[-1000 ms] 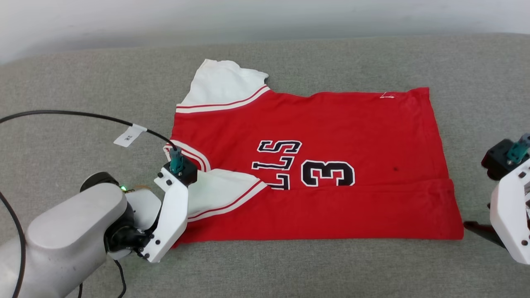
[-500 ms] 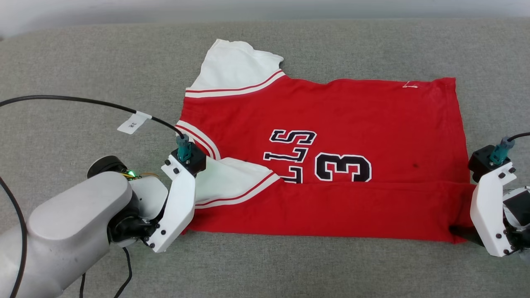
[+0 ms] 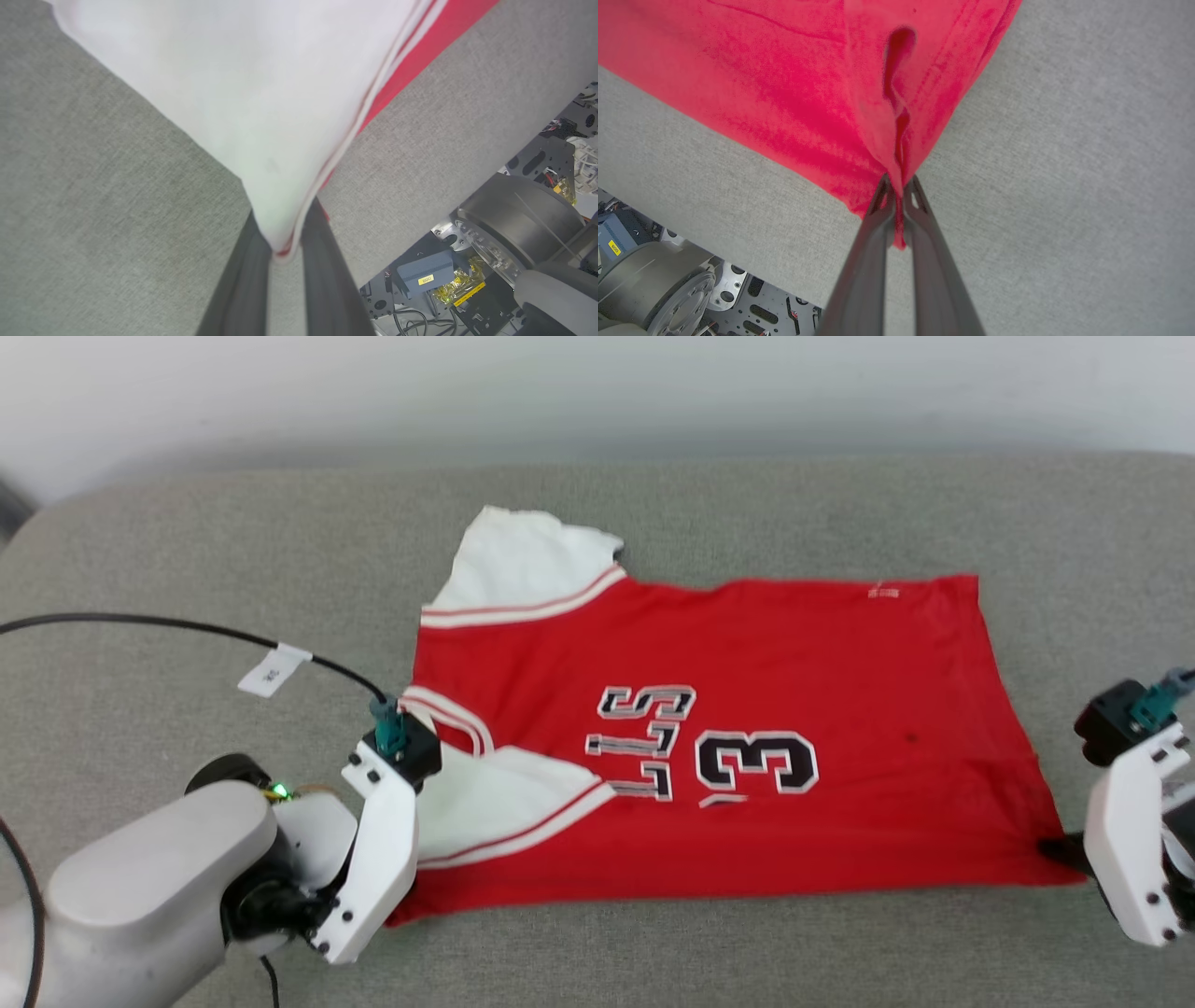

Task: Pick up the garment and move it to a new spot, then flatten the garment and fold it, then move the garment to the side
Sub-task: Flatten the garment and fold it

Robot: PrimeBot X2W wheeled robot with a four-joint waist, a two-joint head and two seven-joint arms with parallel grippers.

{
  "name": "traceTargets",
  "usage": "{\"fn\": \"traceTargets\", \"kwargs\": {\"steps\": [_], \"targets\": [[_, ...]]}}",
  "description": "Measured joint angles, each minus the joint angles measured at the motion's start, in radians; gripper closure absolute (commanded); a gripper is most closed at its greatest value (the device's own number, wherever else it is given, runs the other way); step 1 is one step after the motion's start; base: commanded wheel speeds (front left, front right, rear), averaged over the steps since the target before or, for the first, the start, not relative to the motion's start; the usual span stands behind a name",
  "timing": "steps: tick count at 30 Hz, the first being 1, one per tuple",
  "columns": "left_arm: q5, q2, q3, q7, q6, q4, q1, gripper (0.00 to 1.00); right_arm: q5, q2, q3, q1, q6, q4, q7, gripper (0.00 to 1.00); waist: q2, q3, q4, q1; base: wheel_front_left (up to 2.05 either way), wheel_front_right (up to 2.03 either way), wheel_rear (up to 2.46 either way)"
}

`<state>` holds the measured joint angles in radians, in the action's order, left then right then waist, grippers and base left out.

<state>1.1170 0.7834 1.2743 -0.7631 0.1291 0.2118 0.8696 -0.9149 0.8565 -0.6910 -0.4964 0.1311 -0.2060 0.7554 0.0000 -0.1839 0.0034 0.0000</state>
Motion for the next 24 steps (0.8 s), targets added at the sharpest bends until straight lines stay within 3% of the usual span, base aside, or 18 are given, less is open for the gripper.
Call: {"fn": "traceTargets", "kwargs": {"steps": [8, 15, 16, 17, 18, 24], "targets": [[0.014, 0.061, 0.005, -0.006, 0.000, -0.089, -0.121, 1.00, -0.044, 0.113, 0.008, 0.167, 0.001, 0.110, -0.006, 1.00, 0.0000, 0.051, 0.003, 0.0000, 0.00, 0.00, 0.00], [0.006, 0.049, 0.006, -0.016, 0.000, -0.075, -0.173, 1.00, -0.010, 0.070, 0.007, 0.209, 0.001, 0.071, 0.000, 1.00, 0.0000, 0.033, 0.009, 0.0000, 0.00, 0.00, 0.00], [0.003, 0.046, 0.006, -0.012, 0.000, -0.070, -0.173, 0.73, -0.007, 0.063, 0.008, 0.211, 0.001, 0.064, -0.001, 1.00, 0.0000, 0.033, 0.011, 0.0000, 0.00, 0.00, 0.00], [-0.008, 0.044, 0.006, 0.000, 0.000, -0.068, -0.173, 0.00, -0.006, 0.057, 0.013, 0.213, 0.001, 0.055, -0.001, 1.00, 0.0000, 0.033, 0.012, -0.0001, 0.00, 0.00, 0.00], [-0.021, 0.051, -0.006, 0.031, -0.001, -0.065, -0.173, 0.00, 0.012, 0.045, 0.043, 0.215, 0.000, 0.049, -0.038, 0.00, 0.0000, 0.041, 0.015, -0.0001, 0.00, 0.00, 0.00], [-0.023, 0.094, -0.080, 0.122, -0.009, -0.112, -0.138, 0.00, 0.078, 0.027, 0.171, 0.216, 0.000, 0.066, -0.195, 0.00, 0.0000, 0.064, 0.013, 0.0000, 0.00, 0.00, 0.00]]}}
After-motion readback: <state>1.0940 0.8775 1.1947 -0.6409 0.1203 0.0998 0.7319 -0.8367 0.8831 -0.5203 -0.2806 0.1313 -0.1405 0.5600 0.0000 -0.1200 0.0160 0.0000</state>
